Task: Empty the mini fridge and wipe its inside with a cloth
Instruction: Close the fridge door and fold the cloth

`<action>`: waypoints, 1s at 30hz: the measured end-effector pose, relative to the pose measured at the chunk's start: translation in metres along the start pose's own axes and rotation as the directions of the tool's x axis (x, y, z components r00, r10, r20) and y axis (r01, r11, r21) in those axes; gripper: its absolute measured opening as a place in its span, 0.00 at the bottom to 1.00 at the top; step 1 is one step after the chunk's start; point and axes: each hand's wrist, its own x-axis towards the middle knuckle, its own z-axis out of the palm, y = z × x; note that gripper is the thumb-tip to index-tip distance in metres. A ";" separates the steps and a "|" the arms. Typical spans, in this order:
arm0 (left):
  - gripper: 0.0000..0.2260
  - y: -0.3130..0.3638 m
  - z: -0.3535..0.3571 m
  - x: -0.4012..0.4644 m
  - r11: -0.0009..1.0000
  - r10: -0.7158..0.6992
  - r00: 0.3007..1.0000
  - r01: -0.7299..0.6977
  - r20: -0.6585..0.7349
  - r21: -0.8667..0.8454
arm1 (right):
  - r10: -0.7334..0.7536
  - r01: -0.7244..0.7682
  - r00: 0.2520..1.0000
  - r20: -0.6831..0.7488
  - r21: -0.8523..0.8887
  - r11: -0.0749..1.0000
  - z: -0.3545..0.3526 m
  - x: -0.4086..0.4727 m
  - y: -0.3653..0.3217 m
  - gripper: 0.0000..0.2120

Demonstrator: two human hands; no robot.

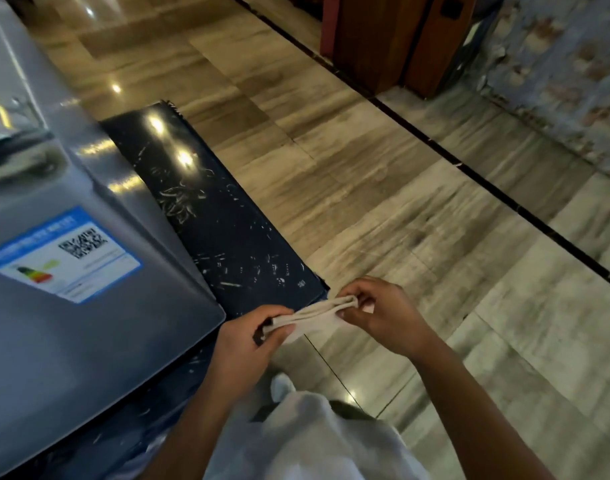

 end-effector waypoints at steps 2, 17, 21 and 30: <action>0.14 -0.007 -0.006 0.012 0.999 -0.033 0.999 0.033 -0.029 -0.017 | -0.006 0.006 1.000 0.025 -0.013 1.000 0.000 0.022 0.000 0.12; 0.10 -0.060 0.019 0.058 0.909 -0.414 0.867 0.410 -0.277 -0.077 | -0.005 0.046 0.879 0.478 -0.074 0.996 0.019 0.165 0.038 0.12; 0.09 -0.059 0.030 0.077 0.852 -0.517 0.781 0.508 -0.351 -0.125 | -0.019 0.115 0.806 0.592 -0.125 0.985 0.023 0.208 0.051 0.13; 0.09 -0.070 0.024 0.134 0.789 -0.597 0.647 0.582 -0.474 -0.200 | -0.097 0.224 0.716 0.692 -0.096 0.970 0.039 0.295 0.055 0.13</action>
